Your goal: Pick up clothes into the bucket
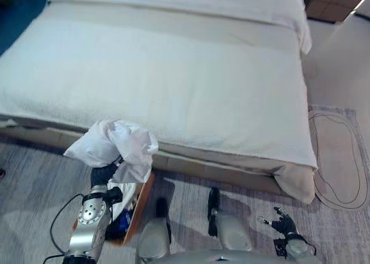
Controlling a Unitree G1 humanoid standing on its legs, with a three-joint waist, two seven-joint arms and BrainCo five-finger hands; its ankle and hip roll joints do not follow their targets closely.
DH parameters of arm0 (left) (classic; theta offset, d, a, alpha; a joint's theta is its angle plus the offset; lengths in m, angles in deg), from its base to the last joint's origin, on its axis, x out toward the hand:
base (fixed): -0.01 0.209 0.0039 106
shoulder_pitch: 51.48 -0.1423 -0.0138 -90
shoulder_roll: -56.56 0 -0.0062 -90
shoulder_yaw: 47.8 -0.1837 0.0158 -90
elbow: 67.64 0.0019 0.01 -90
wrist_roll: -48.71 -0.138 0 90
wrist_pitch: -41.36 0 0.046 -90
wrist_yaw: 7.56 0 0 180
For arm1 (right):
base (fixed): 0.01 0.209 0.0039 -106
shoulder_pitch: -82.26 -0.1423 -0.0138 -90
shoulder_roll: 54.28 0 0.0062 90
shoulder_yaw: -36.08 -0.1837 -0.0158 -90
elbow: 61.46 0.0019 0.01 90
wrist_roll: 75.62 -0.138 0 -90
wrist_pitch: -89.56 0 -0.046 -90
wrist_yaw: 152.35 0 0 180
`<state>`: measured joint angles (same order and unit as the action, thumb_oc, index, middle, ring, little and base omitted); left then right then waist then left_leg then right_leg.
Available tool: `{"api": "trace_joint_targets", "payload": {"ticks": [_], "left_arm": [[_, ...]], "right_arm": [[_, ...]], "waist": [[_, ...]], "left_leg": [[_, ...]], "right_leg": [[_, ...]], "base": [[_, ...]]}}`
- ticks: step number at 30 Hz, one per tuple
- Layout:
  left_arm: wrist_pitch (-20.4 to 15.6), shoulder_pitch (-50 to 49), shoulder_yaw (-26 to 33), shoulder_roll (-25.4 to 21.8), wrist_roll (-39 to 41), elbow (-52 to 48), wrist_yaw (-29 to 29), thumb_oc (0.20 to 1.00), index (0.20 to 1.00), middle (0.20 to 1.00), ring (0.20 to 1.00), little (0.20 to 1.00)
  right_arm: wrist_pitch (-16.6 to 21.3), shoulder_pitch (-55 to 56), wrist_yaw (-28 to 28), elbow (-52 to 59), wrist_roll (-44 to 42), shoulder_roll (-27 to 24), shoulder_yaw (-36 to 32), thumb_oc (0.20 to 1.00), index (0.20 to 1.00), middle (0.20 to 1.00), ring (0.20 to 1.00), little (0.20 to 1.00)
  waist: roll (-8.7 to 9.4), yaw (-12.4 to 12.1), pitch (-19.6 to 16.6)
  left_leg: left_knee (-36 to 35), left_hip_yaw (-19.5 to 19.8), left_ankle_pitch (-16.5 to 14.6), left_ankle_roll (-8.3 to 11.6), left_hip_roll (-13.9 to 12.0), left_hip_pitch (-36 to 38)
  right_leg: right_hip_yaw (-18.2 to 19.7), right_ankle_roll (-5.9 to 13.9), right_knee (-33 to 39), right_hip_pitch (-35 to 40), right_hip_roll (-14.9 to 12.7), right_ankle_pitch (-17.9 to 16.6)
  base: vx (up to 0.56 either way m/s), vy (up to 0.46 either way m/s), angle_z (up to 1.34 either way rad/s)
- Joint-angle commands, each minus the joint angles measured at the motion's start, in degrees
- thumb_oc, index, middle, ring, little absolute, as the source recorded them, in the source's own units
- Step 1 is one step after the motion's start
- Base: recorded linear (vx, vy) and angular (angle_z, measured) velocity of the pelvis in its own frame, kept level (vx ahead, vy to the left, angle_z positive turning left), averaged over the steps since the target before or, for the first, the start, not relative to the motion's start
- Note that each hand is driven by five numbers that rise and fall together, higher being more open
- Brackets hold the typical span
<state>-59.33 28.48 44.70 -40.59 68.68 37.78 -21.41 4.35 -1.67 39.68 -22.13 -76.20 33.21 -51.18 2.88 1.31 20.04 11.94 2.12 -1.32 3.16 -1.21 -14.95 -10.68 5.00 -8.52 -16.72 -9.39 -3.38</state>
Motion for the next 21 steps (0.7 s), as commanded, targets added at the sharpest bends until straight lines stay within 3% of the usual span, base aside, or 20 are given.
{"api": "trace_joint_targets", "payload": {"ticks": [1, 7, 9, 15, 21], "left_arm": [[-4.38, 1.17, 5.95, -4.36, -7.83, 0.69, -7.44, 0.2, 0.2, 0.2, 0.2, 0.2], [-4.28, 7.89, 4.46, -4.95, -8.66, 10.76, -13.92, 0.2, 0.2, 0.2, 0.2, 0.2], [-3.59, 9.99, 3.4, -5.96, -10.2, 12.15, -15.71, 0.2, 0.2, 0.2, 0.2, 0.2], [-2.01, 16.98, 1.22, -9.3, -9.99, 22.69, -18.55, 0.2, 0.2, 0.2, 0.2, 0.2], [-0.19, 18.75, -0.06, -12.16, -11.94, 24.94, -19.55, 0.2, 0.2, 0.2, 0.2, 0.2]], "right_arm": [[1.79, -0.77, 2.37, 1.21, 1.37, -1.54, 0.53, 1.0, 1.0, 1.0, 1.0, 1.0], [3.09, -4.87, 5.54, -0.01, -0.43, -1.76, 2.11, 1.0, 1.0, 1.0, 1.0, 1.0], [3.54, -6.32, 6.22, 1.42, -1.29, -2.09, 2.81, 1.0, 1.0, 1.0, 1.0, 1.0], [4.85, -9.04, 8.2, 3.2, -3.33, -2.9, 4.56, 1.0, 1.0, 1.0, 1.0, 1.0], [5.07, -9.9, 9.3, 3.83, -3.83, -3.81, 5.37, 1.0, 1.0, 1.0, 1.0, 1.0]], "waist": [[1.57, -0.84, 2.42], [1.9, -1.26, 7.36], [1.86, -1.18, 9.14], [2.58, -0.04, 9.75], [2.86, 0.59, 9.75]], "left_leg": [[10.42, 1.75, -3.98, -2.19, 3.23, -7.65], [17.24, 2.49, -4.59, -2.75, 4.02, -17.16], [20.03, 2.97, -6.76, -2.69, 4.18, -19.31], [25.17, 3.34, -7.45, -3.0, 4.34, -28.15], [26.91, 3.65, -7.68, -3.05, 4.07, -32.01]], "right_leg": [[0.55, 2.06, -10.77, -0.72, -3.24, 7.12], [1.29, 0.95, -18.42, -10.16, -4.04, 9.26], [1.66, 0.99, -21.72, -12.41, -4.18, 11.74], [2.11, 0.83, -26.77, -20.99, -4.86, 12.72], [2.43, 0.85, -28.24, -24.95, -4.81, 12.95]], "base": [[-0.17, 0.001, 0.11], [-0.08, 0.015, 0.15], [-0.01, -0.004, 0.18], [-0.04, 0.015, 0.04], [0.0, 0.007, -0.04]]}}
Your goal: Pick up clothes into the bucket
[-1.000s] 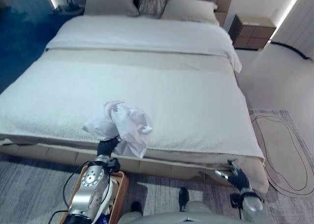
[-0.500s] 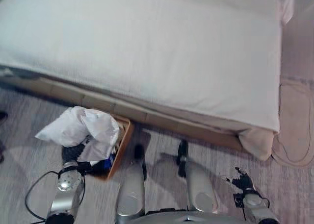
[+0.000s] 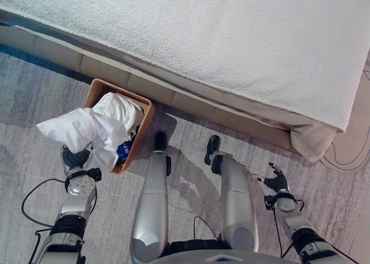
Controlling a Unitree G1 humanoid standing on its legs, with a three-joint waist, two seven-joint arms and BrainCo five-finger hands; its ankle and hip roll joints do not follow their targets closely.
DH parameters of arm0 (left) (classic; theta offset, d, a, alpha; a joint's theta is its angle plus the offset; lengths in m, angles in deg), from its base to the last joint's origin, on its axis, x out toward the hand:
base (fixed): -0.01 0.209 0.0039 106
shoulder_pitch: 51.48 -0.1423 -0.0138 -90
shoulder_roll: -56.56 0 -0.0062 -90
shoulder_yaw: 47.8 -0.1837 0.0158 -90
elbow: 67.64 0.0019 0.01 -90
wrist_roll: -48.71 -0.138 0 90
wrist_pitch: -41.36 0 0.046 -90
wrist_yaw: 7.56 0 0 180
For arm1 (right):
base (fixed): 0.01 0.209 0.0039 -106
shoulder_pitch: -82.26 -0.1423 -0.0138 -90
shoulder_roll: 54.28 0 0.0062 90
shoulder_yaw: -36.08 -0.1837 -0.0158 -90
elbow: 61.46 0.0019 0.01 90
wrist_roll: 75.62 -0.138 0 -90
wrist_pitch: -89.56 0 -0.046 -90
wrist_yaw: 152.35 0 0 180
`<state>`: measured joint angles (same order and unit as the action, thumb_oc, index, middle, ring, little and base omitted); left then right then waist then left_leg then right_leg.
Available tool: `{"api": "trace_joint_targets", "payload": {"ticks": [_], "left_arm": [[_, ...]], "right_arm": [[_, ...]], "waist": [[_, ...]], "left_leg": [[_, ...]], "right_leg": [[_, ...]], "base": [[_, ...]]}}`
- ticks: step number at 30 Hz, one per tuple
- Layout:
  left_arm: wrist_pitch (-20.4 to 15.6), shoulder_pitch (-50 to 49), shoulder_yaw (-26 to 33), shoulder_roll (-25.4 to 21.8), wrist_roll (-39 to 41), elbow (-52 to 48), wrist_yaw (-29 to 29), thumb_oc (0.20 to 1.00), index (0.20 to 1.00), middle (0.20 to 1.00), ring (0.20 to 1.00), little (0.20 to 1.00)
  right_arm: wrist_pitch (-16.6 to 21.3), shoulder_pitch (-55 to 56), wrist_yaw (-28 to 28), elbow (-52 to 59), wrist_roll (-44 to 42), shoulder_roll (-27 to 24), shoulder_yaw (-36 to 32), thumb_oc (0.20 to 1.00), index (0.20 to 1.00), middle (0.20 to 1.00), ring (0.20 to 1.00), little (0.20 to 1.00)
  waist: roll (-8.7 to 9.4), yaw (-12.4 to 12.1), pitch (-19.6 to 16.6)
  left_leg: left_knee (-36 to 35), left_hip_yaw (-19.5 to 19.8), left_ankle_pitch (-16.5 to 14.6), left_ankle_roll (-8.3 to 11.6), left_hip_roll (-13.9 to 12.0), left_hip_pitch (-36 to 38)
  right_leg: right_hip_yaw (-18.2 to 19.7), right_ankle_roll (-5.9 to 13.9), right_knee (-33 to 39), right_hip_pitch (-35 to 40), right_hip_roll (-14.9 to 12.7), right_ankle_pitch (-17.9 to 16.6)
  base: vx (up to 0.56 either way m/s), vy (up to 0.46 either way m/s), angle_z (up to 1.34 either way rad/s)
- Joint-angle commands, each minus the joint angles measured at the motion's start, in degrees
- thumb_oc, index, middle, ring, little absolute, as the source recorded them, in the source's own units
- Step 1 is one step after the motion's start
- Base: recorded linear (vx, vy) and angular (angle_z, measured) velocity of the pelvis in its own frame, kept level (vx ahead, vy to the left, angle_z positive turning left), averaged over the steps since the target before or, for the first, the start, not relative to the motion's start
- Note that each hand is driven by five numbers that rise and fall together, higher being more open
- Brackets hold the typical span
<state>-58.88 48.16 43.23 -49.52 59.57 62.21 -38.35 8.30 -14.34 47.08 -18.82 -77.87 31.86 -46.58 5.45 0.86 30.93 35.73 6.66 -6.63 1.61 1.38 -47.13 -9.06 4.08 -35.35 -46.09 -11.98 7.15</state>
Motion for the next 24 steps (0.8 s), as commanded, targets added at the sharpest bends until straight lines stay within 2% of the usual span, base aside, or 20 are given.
{"api": "trace_joint_targets", "payload": {"ticks": [1, 5, 6, 17, 24], "left_arm": [[-0.07, -1.03, 1.41, -3.7, -3.3, 0.14, -2.51, 0.2, 0.2, 0.2, 0.2, 0.2], [1.25, 0.13, 1.21, -3.9, -3.11, 3.27, -2.75, 0.203, 0.203, 0.203, 0.203, 0.203], [2.13, 0.38, 1.37, -3.72, -3.06, 4.73, -3.04, 1.0, 1.0, 1.0, 1.0, 1.0], [4.05, 0.39, 2.71, -1.51, -2.52, 4.72, -5.04, 1.0, 1.0, 1.0, 1.0, 1.0], [4.03, -0.68, 2.87, -0.74, -1.99, 3.39, -3.93, 1.0, 1.0, 1.0, 1.0, 1.0]], "right_arm": [[0.96, 2.56, 1.91, 0.3, -2.34, -2.78, 0.75, 1.0, 1.0, 1.0, 1.0, 1.0], [0.73, 2.2, 2.06, 0.27, -2.68, -3.23, 0.92, 1.0, 1.0, 1.0, 1.0, 1.0], [0.5, 2.06, 1.99, 0.28, -2.64, -3.27, 1.16, 1.0, 1.0, 1.0, 1.0, 1.0], [-0.63, 0.26, 1.79, -0.14, -3.02, -3.19, 1.67, 1.0, 1.0, 1.0, 1.0, 1.0], [-1.07, 0.38, 1.23, 0.51, -3.01, -3.66, 1.49, 1.0, 1.0, 1.0, 1.0, 1.0]], "waist": [[0.38, 1.06, -1.13], [0.68, 1.27, -1.13], [0.78, 1.39, -1.13], [0.56, 1.63, -1.13], [0.19, 1.75, -1.13]], "left_leg": [[3.38, -0.7, -2.41, -1.5, 1.45, -0.58], [3.32, -0.73, -2.46, -1.49, 1.35, -1.09], [3.23, -0.78, -2.47, -1.5, 1.29, -1.17], [2.35, -0.94, -2.48, -1.49, 1.19, -0.83], [1.12, -1.26, -1.98, -1.37, 1.17, -0.28]], "right_leg": [[0.61, 1.86, -1.56, 3.73, -2.27, 2.46], [0.68, 1.87, -1.53, 3.12, -2.06, 2.54], [0.75, 1.87, -1.33, 3.1, -1.98, 2.56], [0.83, 1.78, -0.48, 3.29, -1.79, 2.66], [1.12, 1.93, 0.43, 3.51, -1.66, 2.34]], "base": [[0.01, 0.004, 0.04], [0.01, 0.003, 0.07], [0.01, 0.008, -0.2], [0.01, 0.009, 0.01], [0.0, 0.002, 0.01]]}}
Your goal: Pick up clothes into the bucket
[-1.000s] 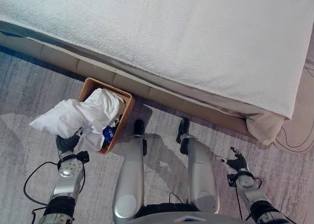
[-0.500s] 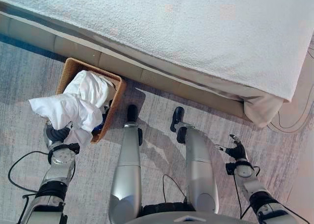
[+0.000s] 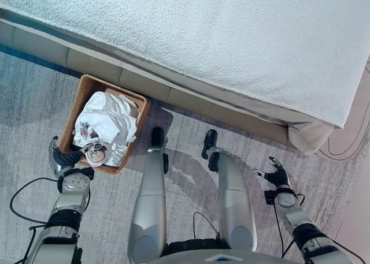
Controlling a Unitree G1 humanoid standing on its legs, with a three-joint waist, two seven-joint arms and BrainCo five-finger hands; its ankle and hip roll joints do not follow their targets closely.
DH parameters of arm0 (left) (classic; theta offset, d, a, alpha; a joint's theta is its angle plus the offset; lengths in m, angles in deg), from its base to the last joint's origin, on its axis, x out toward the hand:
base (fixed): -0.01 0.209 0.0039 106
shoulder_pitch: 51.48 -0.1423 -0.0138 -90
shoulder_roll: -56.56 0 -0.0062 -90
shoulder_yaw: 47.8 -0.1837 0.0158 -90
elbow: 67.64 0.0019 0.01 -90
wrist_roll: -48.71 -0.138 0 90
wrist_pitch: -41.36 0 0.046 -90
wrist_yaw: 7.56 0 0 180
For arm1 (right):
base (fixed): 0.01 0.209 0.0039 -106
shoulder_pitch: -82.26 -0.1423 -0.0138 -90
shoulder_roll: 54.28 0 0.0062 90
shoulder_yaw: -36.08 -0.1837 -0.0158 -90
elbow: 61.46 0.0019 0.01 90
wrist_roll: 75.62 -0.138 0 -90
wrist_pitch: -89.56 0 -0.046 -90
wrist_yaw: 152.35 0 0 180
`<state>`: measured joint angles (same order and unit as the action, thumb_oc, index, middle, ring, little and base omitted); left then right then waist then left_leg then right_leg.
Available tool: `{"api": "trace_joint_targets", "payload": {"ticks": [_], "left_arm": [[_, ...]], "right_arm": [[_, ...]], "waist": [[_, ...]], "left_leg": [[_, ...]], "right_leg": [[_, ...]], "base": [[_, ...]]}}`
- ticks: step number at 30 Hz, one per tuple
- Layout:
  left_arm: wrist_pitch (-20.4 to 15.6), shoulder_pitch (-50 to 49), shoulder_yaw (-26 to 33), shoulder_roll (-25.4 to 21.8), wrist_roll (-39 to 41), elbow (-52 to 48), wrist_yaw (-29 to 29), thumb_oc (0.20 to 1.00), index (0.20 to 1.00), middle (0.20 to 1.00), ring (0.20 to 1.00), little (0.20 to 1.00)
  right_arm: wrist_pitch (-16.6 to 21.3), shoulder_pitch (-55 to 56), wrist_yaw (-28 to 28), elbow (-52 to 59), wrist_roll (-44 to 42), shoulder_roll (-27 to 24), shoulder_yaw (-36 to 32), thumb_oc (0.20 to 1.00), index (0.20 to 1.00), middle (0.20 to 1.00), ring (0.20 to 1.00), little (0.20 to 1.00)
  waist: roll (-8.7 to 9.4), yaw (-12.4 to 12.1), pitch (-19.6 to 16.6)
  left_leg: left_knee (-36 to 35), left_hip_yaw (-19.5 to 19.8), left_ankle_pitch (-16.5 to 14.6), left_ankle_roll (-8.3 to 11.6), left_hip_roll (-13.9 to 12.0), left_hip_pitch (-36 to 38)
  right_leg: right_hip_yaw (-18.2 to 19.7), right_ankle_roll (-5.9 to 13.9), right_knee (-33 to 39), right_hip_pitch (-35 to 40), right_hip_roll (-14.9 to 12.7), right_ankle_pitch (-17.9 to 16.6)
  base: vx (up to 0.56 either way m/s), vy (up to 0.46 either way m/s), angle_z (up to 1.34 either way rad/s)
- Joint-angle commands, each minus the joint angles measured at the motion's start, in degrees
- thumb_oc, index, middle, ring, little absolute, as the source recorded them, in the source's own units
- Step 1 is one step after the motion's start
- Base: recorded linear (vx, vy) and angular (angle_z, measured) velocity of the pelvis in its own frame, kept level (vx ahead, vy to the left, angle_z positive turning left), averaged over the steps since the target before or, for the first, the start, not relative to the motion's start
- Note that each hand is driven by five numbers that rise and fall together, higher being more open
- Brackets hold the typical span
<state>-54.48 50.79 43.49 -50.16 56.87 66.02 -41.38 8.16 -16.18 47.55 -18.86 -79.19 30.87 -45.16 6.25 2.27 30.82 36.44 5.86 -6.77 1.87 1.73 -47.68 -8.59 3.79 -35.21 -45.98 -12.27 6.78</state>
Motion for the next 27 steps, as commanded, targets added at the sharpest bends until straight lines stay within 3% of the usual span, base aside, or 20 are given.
{"api": "trace_joint_targets", "payload": {"ticks": [1, 8, 12, 13, 18, 21, 26, 27], "left_arm": [[-0.38, -3.3, 2.6, -0.09, 0.71, -0.42, -0.89, 1.0, 1.0, 1.0, 1.0, 1.0], [-1.4, -3.6, 1.81, 1.85, 4.01, -1.57, 2.41, 1.0, 1.0, 1.0, 1.0, 1.0], [-4.02, -3.93, -0.68, 5.46, 8.65, -2.1, 7.59, 1.0, 1.0, 1.0, 1.0, 1.0], [-4.07, -3.57, -1.16, 6.33, 9.09, -1.52, 8.7, 1.0, 1.0, 1.0, 1.0, 1.0], [-4.46, -4.8, -3.33, 9.92, 11.07, -0.11, 13.38, 1.0, 1.0, 1.0, 1.0, 1.0], [-4.1, -7.33, -4.36, 12.32, 11.68, 0.98, 17.63, 1.0, 1.0, 1.0, 1.0, 1.0], [-3.39, -10.04, -4.15, 14.36, 10.58, 4.05, 20.26, 1.0, 1.0, 1.0, 1.0, 1.0], [-3.06, -11.26, -4.02, 14.76, 9.07, 5.27, 21.19, 1.0, 1.0, 1.0, 1.0, 1.0]], "right_arm": [[-0.94, 2.23, 0.75, 0.57, -1.69, -2.67, 0.07, 1.0, 1.0, 1.0, 1.0, 1.0], [-1.52, 2.35, 0.27, 1.34, -1.83, -2.76, -0.49, 1.0, 1.0, 1.0, 1.0, 1.0], [-1.56, 2.26, -0.36, 1.22, -2.73, -2.55, -1.48, 1.0, 1.0, 1.0, 1.0, 1.0], [-1.3, 1.8, -0.64, 1.26, -3.4, -2.42, -2.09, 1.0, 1.0, 1.0, 1.0, 1.0], [-0.67, 1.82, -2.03, 0.45, -6.05, -1.74, -3.64, 1.0, 1.0, 1.0, 1.0, 1.0], [-0.54, 2.27, -3.73, -1.05, -7.41, -1.32, -5.32, 1.0, 1.0, 1.0, 1.0, 1.0], [-1.15, 3.92, -5.45, -3.58, -6.51, -1.13, -5.66, 1.0, 1.0, 1.0, 1.0, 1.0], [-1.44, 4.95, -6.19, -4.12, -5.19, -1.07, -5.4, 1.0, 1.0, 1.0, 1.0, 1.0]], "waist": [[-0.6, 0.34, -1.02], [-1.36, 0.61, -1.02], [-2.4, 0.66, -1.02], [-2.84, 0.79, -1.02], [-4.34, 1.13, -1.02], [-5.6, 1.51, -1.02], [-6.92, 1.75, -5.29], [-7.28, 1.75, -7.56]], "left_leg": [[0.4, -0.46, -1.83, -1.62, 0.83, 0.27], [-0.47, -0.77, -1.39, -1.53, 0.96, 1.07], [-3.02, -1.08, -0.89, -1.29, 0.98, 5.18], [-4.38, -1.39, 1.36, -1.43, 1.08, 5.21], [-8.2, -1.79, 1.76, -1.03, 0.78, 13.13], [-12.87, -2.16, 2.48, -0.42, 0.41, 21.95], [-19.64, -2.39, 4.23, 0.39, -0.09, 29.3], [-22.32, -2.39, 4.87, 0.74, -0.49, 32.05]], "right_leg": [[0.64, 2.22, 0.29, 3.4, -1.37, 2.7], [0.99, 2.11, 0.33, 3.68, -1.47, 2.85], [0.85, 2.3, 1.51, 7.11, -1.77, 2.84], [0.5, 1.96, 2.59, 7.1, -1.97, 0.97], [0.53, 2.19, 4.98, 14.07, -1.9, 0.76], [0.21, 2.58, 8.84, 22.21, -1.33, 0.0], [-0.75, 3.06, 15.29, 29.34, 0.12, -1.49], [-1.25, 3.22, 18.06, 31.89, 0.79, -1.98]], "base": [[0.0, 0.004, -0.03], [0.0, 0.0, -0.03], [-0.01, -0.017, -0.06], [-0.06, -0.006, -0.02], [0.02, -0.015, -0.04], [0.08, -0.038, -0.07], [0.12, -0.049, -0.07], [0.11, -0.058, -0.05]]}}
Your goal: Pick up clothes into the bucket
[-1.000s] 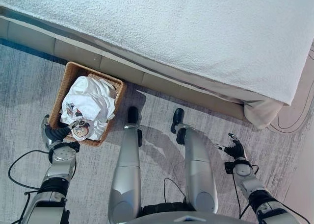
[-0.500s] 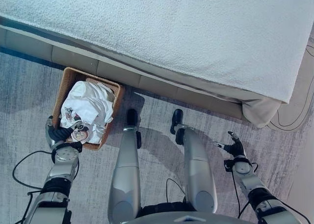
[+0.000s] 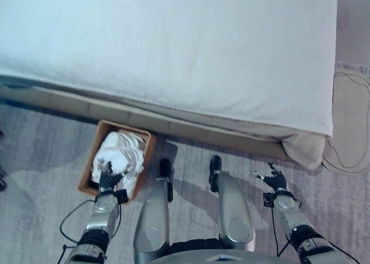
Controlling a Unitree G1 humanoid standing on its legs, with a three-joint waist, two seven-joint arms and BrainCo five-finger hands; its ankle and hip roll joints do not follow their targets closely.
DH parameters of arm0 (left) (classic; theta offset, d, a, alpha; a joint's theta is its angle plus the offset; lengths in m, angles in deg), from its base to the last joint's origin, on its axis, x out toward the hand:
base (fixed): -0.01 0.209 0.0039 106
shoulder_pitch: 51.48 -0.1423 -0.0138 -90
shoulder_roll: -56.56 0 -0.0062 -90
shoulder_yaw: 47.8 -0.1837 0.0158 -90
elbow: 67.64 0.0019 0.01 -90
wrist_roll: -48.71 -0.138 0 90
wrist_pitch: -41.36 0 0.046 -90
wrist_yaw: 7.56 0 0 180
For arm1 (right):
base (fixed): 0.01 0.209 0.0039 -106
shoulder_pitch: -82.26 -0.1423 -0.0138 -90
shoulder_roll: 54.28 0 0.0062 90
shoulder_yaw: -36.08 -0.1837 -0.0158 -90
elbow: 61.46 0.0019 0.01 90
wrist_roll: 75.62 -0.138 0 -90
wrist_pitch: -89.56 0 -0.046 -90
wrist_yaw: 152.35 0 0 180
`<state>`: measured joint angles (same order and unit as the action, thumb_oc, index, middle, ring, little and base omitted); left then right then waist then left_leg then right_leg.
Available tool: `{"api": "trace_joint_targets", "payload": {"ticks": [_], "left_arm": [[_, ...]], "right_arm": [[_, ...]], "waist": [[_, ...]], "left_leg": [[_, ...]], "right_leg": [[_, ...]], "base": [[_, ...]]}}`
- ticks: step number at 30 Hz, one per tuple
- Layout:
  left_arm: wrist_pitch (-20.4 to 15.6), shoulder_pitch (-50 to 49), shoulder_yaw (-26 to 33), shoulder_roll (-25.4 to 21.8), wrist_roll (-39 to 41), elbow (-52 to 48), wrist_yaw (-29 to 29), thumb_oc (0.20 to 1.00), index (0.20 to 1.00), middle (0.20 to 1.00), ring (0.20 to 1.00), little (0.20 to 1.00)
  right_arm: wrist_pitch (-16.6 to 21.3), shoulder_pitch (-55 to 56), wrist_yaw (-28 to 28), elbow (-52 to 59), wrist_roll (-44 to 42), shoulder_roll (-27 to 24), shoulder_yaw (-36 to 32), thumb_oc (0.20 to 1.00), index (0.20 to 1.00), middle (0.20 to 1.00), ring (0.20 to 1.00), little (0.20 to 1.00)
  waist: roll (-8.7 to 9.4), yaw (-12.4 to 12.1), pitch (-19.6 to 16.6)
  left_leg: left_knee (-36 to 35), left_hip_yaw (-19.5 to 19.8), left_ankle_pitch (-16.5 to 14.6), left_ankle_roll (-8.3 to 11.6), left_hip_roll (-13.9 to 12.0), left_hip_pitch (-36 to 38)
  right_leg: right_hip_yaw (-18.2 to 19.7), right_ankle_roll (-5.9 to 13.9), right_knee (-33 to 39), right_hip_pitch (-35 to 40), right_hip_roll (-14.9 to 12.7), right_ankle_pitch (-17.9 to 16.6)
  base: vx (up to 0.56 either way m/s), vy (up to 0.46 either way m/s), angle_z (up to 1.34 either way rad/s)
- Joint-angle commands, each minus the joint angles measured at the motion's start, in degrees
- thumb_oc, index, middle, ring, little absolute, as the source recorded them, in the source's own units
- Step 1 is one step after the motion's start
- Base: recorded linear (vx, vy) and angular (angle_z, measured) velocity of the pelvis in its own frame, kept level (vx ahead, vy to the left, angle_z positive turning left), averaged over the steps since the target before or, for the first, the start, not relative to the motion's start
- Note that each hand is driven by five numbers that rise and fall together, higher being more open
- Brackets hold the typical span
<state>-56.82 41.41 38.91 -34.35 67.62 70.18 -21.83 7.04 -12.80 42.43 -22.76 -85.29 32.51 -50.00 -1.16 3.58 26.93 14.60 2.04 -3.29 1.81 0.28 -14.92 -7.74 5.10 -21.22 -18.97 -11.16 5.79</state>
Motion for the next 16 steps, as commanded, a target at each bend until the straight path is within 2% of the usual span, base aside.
{"api": "trace_joint_targets", "payload": {"ticks": [1, 2, 3, 8, 9, 10, 11, 13, 16], "left_arm": [[-0.34, -2.44, 0.76, -0.85, -1.93, 1.98, 1.95, 1.0, 1.0, 1.0, 1.0, 1.0], [-0.34, -2.44, 0.76, -0.85, -1.93, 1.97, 1.95, 1.0, 1.0, 1.0, 1.0, 1.0], [-0.14, -3.79, 0.95, -1.12, -3.28, 2.33, 2.82, 1.0, 1.0, 1.0, 1.0, 1.0], [0.97, -5.29, 0.96, -1.28, -7.54, 5.5, 4.39, 1.0, 1.0, 1.0, 1.0, 1.0], [0.96, -5.31, 0.95, -1.28, -7.55, 5.5, 4.39, 1.0, 1.0, 1.0, 1.0, 1.0], [1.32, -5.58, 1.38, -0.84, -7.78, 7.12, 4.52, 1.0, 1.0, 1.0, 1.0, 1.0], [1.31, -5.59, 1.38, -0.85, -7.78, 7.13, 4.52, 1.0, 1.0, 1.0, 1.0, 1.0], [1.92, -5.61, 1.74, -0.08, -8.85, 10.1, 4.93, 1.0, 1.0, 1.0, 1.0, 1.0], [2.4, -5.55, 1.47, 0.47, -10.11, 12.01, 5.55, 1.0, 1.0, 1.0, 1.0, 1.0]], "right_arm": [[-0.62, 1.96, -1.7, -0.97, 1.33, -2.61, -0.38, 1.0, 1.0, 1.0, 1.0, 1.0], [-0.62, 1.96, -1.7, -0.97, 1.33, -2.61, -0.38, 1.0, 1.0, 1.0, 1.0, 1.0], [-0.87, 3.24, -2.49, -0.55, 2.24, -2.7, -0.35, 1.0, 1.0, 1.0, 1.0, 1.0], [-1.61, 5.13, -4.01, -2.75, 3.73, -2.01, -0.41, 1.0, 1.0, 1.0, 1.0, 1.0], [-1.6, 5.14, -4.01, -2.76, 3.73, -2.0, -0.41, 1.0, 1.0, 1.0, 1.0, 1.0], [-1.86, 5.47, -4.35, -3.21, 3.85, -1.44, -0.32, 1.0, 1.0, 1.0, 1.0, 1.0], [-1.87, 5.5, -4.35, -3.2, 3.86, -1.43, -0.31, 1.0, 1.0, 1.0, 1.0, 1.0], [-2.43, 5.4, -4.97, -5.84, 3.89, -0.54, 0.15, 1.0, 1.0, 1.0, 1.0, 1.0], [-2.67, 5.62, -5.47, -6.92, 4.44, -0.21, 0.74, 1.0, 1.0, 1.0, 1.0, 1.0]], "waist": [[-0.18, 0.41, -4.86], [-0.18, 0.42, -4.84], [-0.48, 0.37, -6.71], [-0.77, 0.28, -11.54], [-0.77, 0.29, -11.51], [-0.53, 0.24, -13.3], [-0.52, 0.24, -13.27], [-0.05, 0.01, -15.65], [0.29, -0.16, -16.93]], "left_leg": [[-1.53, 1.43, 1.72, 0.9, 0.93, 0.49], [-1.55, 1.44, 1.72, 0.9, 0.93, 0.53], [-3.43, 1.35, 2.1, 1.16, 0.8, 2.65], [-7.95, 0.92, 3.16, 1.68, 0.19, 7.4], [-8.04, 0.93, 3.19, 1.68, 0.18, 7.5], [-9.42, 0.56, 3.5, 1.86, -0.1, 8.8], [-9.49, 0.57, 3.52, 1.87, -0.1, 8.89], [-11.14, -0.15, 3.68, 2.01, -0.67, 10.97], [-11.68, -0.63, 3.47, 2.09, -0.89, 12.3]], "right_leg": [[-2.25, 1.91, 5.23, 6.02, 0.12, -1.2], [-2.26, 1.91, 5.25, 6.06, 0.13, -1.21], [-2.73, 1.88, 7.7, 8.35, 0.79, -1.62], [-3.91, 2.07, 13.73, 13.89, 2.41, -2.84], [-3.93, 2.06, 13.85, 14.01, 2.44, -2.9], [-4.25, 2.14, 16.01, 15.79, 2.88, -3.37], [-4.26, 2.14, 16.11, 15.9, 2.9, -3.41], [-4.58, 2.29, 19.0, 18.24, 3.48, -4.25], [-4.59, 2.41, 20.53, 19.85, 3.74, -4.62]], "base": [[0.11, -0.06, -0.02], [0.1, -0.042, -0.03], [0.09, -0.041, -0.04], [0.09, -0.032, 0.01], [0.06, -0.03, 0.02], [0.04, -0.019, 0.0], [0.05, -0.029, 0.0], [0.07, -0.022, -0.01], [0.05, -0.005, -0.05]]}}
